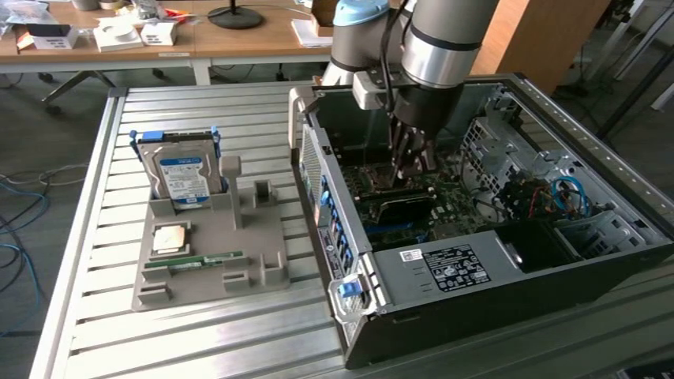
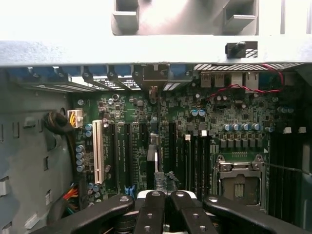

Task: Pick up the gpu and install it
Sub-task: 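Press down on the gpu until it lock into place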

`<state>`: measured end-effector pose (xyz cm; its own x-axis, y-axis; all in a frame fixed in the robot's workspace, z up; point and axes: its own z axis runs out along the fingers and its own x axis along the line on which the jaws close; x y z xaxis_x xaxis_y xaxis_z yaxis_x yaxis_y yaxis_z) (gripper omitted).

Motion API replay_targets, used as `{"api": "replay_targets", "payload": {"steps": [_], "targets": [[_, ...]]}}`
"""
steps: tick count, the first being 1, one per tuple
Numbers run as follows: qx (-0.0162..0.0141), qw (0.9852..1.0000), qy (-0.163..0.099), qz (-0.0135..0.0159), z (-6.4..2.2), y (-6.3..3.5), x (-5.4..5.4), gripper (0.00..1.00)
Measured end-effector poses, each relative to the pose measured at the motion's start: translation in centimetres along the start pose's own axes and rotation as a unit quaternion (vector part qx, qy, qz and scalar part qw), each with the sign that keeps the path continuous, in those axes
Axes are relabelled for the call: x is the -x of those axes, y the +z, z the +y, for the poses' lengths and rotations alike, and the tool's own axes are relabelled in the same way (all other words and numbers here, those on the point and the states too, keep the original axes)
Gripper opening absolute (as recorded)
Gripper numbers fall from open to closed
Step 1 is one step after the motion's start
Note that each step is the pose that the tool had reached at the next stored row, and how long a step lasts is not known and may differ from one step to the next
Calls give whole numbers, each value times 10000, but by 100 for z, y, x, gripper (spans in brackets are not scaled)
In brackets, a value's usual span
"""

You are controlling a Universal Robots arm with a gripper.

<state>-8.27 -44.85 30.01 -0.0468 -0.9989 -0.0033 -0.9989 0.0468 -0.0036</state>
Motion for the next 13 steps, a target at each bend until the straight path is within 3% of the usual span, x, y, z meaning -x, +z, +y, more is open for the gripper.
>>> {"api": "replay_targets", "payload": {"steps": [5, 13], "targets": [[0, 10000, 0, 0, 0, 10, 0, 11], [0, 10000, 0, 1, 1, 106, 0, 11]]}}
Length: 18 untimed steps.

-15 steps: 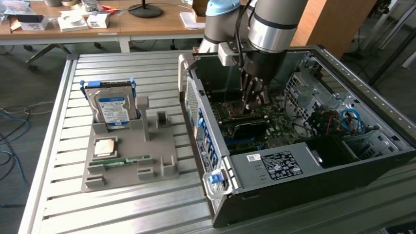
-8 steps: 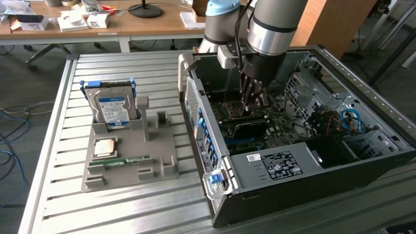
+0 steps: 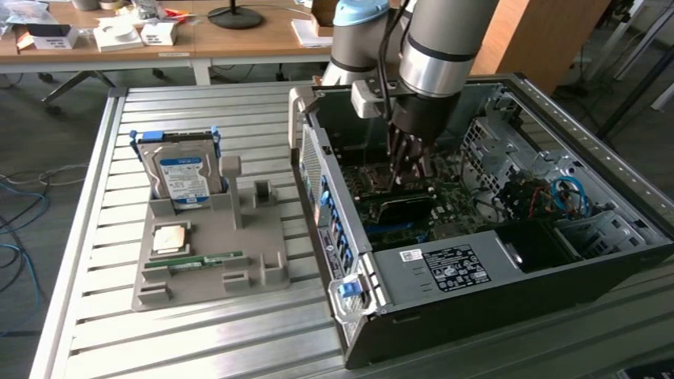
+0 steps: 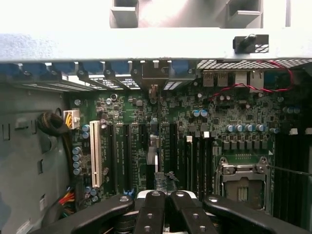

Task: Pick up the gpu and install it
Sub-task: 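Press down on the gpu until it lock into place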

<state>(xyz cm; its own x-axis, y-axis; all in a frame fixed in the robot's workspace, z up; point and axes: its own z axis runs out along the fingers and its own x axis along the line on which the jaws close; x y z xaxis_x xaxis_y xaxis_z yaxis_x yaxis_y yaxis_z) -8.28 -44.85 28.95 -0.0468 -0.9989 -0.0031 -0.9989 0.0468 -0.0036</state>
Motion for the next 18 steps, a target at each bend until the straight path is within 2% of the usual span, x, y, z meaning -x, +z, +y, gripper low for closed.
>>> {"api": "replay_targets", "payload": {"steps": [11, 18], "targets": [[1, 10000, 0, 1, 1, 32, 0, 11], [0, 10000, 0, 0, 5, 103, -1, 11]]}}
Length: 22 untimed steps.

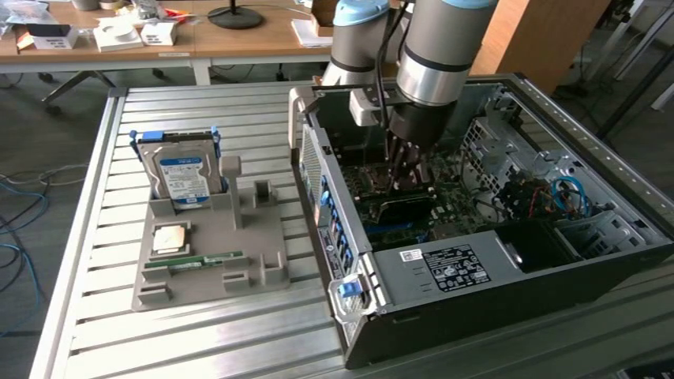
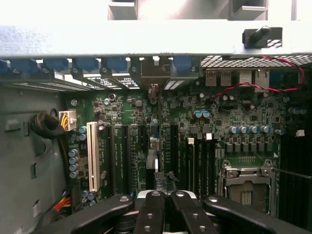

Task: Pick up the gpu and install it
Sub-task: 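Press down on the gpu until it lock into place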

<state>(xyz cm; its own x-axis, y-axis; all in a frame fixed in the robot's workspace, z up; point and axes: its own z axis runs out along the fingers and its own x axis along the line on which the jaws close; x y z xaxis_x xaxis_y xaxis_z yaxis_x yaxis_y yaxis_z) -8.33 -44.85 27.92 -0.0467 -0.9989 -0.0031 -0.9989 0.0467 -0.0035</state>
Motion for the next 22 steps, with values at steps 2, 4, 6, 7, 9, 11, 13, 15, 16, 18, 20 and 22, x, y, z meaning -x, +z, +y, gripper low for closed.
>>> {"api": "replay_targets", "payload": {"steps": [2, 4, 6, 7, 9, 11, 13, 15, 16, 18, 20, 22], "targets": [[0, 10000, 0, 1, 0, 0, 0, 11], [-1, 10000, 2, -1, 9, 5, 3, 11], [0, 10000, 0, 0, 24, 8, 6, 11], [0, 10000, 0, 0, 30, 11, 8, 11], [-1, 10000, 0, -1, 37, 20, 10, 11], [-1, 10000, 0, -1, 43, 33, 12, 11], [0, 10000, -1, 1, 43, 34, 12, 11], [-1, 10000, 0, -1, 44, 39, 12, 11], [-2, 10000, 0, -3, 44, 49, 13, 11], [-1, 10000, 0, 0, 45, 60, 12, 11], [0, 10000, 0, 1, 45, 60, 12, 11], [-2, 10000, 0, -3, 45, 73, 12, 11]]}}
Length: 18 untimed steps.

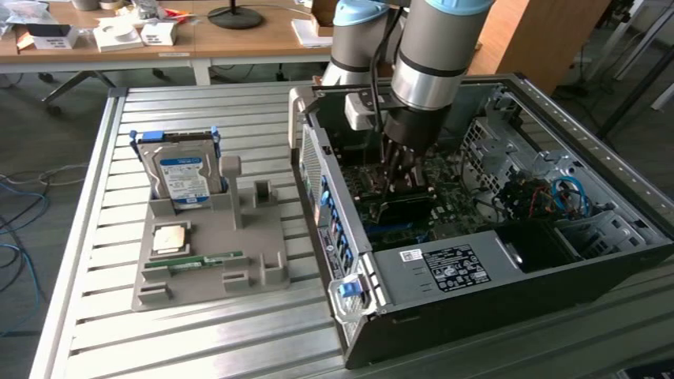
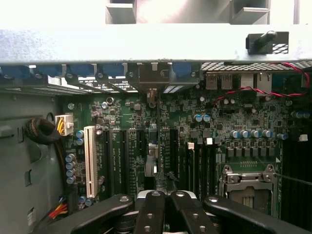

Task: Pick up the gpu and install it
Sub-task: 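Press down on the gpu until it lock into place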

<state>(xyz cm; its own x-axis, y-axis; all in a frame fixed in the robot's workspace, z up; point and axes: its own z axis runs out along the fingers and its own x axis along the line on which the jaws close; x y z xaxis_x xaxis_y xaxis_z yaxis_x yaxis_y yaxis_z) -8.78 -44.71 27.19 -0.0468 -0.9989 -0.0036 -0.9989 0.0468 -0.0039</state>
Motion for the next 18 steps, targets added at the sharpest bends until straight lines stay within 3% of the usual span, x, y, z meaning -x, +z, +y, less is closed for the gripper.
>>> {"api": "replay_targets", "payload": {"steps": [18], "targets": [[1, 10000, 0, -22, 1, 28, 0, 11]]}}
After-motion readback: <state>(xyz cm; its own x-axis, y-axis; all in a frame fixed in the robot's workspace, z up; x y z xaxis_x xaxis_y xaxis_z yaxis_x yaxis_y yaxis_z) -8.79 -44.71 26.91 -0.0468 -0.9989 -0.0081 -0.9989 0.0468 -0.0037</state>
